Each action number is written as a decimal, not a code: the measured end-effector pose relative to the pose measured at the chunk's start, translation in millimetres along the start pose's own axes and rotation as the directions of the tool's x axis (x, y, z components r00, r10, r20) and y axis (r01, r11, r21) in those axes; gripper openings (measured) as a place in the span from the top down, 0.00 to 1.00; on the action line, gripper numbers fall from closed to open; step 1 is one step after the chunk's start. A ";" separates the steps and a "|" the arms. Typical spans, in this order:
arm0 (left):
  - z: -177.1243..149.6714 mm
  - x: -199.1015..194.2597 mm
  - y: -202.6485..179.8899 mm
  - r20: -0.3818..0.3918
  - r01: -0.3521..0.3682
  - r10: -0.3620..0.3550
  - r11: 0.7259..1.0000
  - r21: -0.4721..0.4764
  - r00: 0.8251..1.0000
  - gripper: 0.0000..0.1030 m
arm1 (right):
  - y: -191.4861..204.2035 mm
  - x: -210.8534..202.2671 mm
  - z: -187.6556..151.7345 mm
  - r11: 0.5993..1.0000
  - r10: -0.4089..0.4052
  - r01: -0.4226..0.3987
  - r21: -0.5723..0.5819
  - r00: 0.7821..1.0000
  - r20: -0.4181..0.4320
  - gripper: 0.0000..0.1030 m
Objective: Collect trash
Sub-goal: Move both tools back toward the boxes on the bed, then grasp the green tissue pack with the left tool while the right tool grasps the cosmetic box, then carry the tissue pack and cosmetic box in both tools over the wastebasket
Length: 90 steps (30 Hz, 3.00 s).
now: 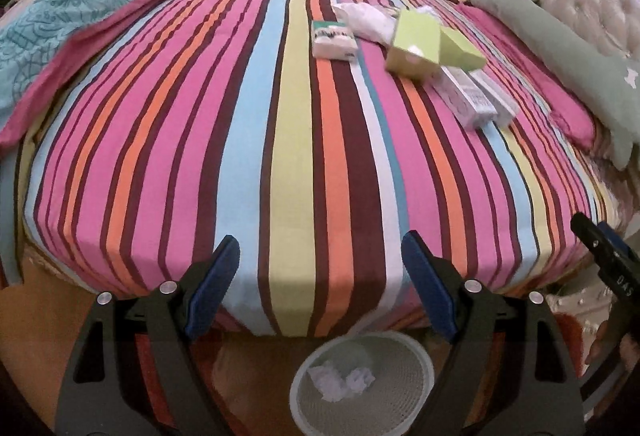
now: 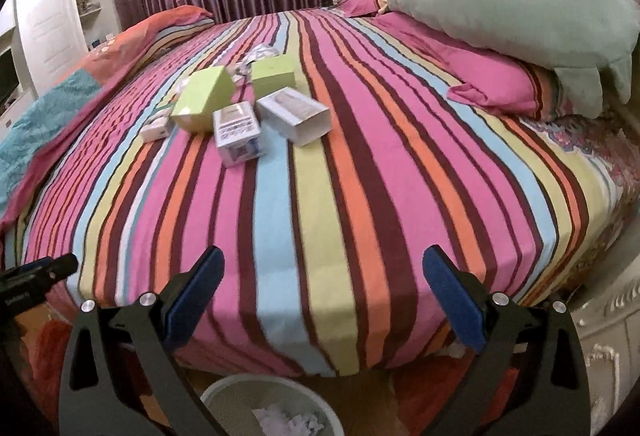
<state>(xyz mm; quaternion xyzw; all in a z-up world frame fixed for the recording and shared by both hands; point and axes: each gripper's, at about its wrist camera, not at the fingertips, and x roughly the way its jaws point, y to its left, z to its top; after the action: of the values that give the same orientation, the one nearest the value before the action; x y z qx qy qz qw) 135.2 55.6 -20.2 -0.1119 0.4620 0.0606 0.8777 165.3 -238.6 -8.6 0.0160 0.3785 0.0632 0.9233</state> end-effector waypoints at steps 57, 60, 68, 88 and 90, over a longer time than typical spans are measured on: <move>199.2 163.3 -20.5 -0.013 -0.087 0.087 0.996 -0.027 0.996 0.21 | 22.6 162.5 107.3 0.955 0.103 -0.134 -0.265 0.986 -0.130 0.08; 207.2 167.5 -16.6 -0.017 -0.089 0.089 0.995 -0.036 0.996 0.21 | 26.0 167.0 112.3 0.953 0.102 -0.135 -0.270 0.986 -0.134 0.09; 210.3 169.2 -11.8 -0.020 -0.071 0.071 0.997 -0.019 0.997 0.52 | 33.5 164.3 113.3 0.959 0.116 -0.153 -0.237 0.980 -0.163 0.55; 166.1 89.7 -6.7 0.053 -0.012 0.013 1.000 -0.006 0.999 0.52 | 1.3 104.0 85.4 0.996 0.094 -0.094 0.005 0.982 -0.162 0.55; 157.1 81.7 -5.5 0.051 -0.004 0.005 1.000 -0.009 0.999 0.52 | 1.9 94.8 80.4 0.995 0.098 -0.097 0.016 0.983 -0.158 0.55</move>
<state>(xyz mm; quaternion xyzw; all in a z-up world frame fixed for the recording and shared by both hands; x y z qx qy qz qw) 307.9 90.2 -0.8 -0.1132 0.4394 0.0675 0.8885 288.3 -223.0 -17.3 0.0332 0.4498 0.1077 0.8860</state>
